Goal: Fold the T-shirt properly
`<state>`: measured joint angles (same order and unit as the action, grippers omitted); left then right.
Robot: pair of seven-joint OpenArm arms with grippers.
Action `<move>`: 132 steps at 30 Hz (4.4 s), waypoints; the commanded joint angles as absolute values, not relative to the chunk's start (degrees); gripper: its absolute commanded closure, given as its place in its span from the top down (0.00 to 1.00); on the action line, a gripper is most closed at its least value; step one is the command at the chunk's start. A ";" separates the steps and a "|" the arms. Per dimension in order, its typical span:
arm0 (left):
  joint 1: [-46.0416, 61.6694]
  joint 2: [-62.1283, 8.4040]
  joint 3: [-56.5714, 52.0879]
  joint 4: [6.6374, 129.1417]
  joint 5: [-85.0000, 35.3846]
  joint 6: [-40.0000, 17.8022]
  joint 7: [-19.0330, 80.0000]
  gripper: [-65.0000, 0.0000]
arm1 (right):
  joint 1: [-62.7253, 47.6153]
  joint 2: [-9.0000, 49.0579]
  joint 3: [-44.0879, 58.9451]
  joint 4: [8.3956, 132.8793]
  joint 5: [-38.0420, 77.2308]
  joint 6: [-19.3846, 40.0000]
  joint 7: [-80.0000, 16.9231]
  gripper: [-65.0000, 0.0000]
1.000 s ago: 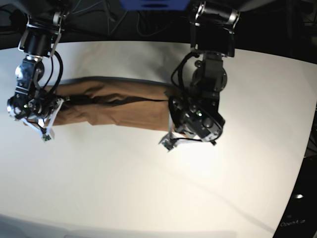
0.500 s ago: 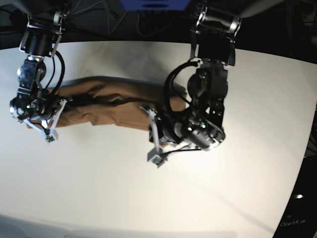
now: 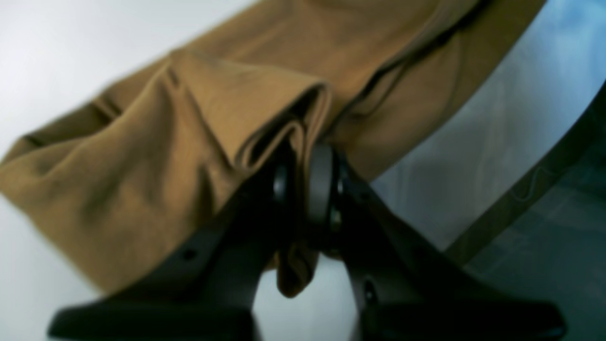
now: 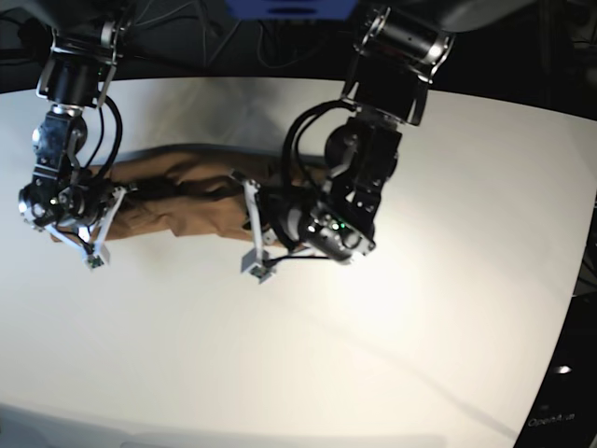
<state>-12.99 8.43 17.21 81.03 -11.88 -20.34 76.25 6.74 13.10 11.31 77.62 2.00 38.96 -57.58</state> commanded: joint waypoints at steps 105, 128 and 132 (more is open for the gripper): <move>-14.29 -1.89 10.15 81.10 -56.84 -12.79 65.54 0.12 | 4.97 12.62 9.71 77.14 2.86 40.00 -57.80 0.01; -14.37 1.01 12.44 67.21 -48.48 -12.88 59.12 0.03 | 4.79 12.62 9.89 77.23 2.86 40.00 -57.80 0.01; -14.46 1.10 13.14 69.58 -50.95 -12.79 59.65 0.03 | 4.79 12.62 9.89 77.23 2.86 40.00 -57.80 0.01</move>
